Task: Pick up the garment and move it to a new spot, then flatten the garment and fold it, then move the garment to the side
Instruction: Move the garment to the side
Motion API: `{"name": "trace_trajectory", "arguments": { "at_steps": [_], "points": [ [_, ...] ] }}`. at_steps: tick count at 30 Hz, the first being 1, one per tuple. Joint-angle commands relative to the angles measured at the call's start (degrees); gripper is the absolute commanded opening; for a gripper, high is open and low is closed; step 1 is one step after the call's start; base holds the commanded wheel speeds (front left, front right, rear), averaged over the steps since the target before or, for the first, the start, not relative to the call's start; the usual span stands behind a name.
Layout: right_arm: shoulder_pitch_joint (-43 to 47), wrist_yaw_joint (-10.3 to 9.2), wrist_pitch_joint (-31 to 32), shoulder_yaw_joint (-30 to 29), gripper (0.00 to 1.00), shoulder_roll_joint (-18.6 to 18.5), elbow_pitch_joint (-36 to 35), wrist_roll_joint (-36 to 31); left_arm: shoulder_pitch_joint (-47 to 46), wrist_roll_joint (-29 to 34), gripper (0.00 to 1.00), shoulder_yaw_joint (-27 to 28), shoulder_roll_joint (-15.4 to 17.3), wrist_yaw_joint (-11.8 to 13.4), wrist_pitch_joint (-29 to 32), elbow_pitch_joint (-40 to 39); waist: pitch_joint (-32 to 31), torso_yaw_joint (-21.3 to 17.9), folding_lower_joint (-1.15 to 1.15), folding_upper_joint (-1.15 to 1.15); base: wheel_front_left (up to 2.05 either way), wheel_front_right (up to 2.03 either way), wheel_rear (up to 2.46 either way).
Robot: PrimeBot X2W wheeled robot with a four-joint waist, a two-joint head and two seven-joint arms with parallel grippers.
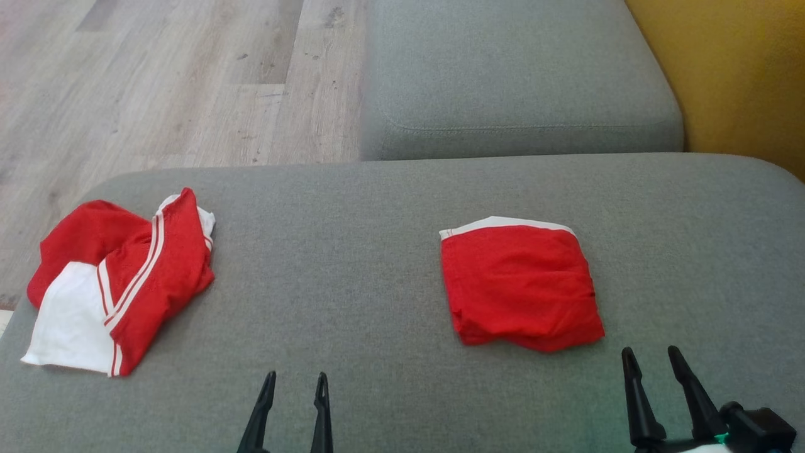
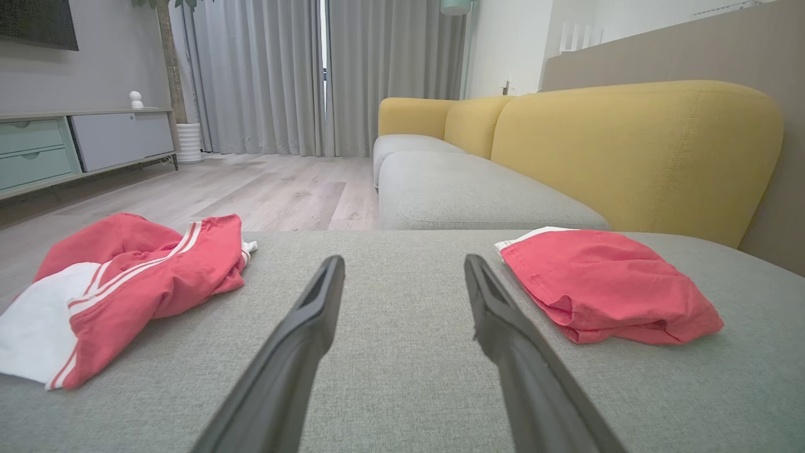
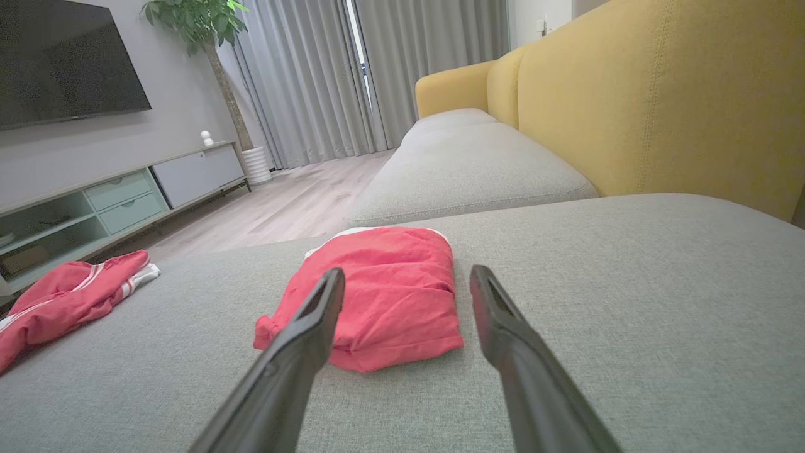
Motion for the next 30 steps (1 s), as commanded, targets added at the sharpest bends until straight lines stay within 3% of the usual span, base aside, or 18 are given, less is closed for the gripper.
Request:
{"name": "trace_trajectory", "arguments": {
  "at_steps": [1,18,23,30],
  "points": [
    [-1.4,-0.04,-0.8,1.4,1.00,-1.0,-1.5,-0.3,-1.5,0.1,1.00,1.7,-0.2,0.0,-0.3,-1.8,0.1,0.0,0.00,0.00,0.00,0.00,0.00],
    [-7.1,-0.04,-0.2,2.1,1.00,-2.9,3.6,0.1,-4.3,-0.5,1.00,-0.6,-0.2,0.5,-0.3,-2.2,7.3,2.5,0.00,0.00,0.00,0.00,0.00],
    [-12.7,-0.04,3.6,2.3,1.00,-4.4,6.1,1.9,-7.1,-0.9,1.00,-2.0,-0.2,1.0,-0.3,-2.7,12.1,3.6,0.00,0.00,0.00,0.00,0.00],
    [-21.1,-0.04,13.4,1.3,1.00,-7.4,9.4,9.7,-10.9,-1.4,1.00,-3.9,-0.2,1.8,-0.3,-2.6,16.3,4.4,0.00,0.00,0.00,0.00,0.00]
  ]
}}
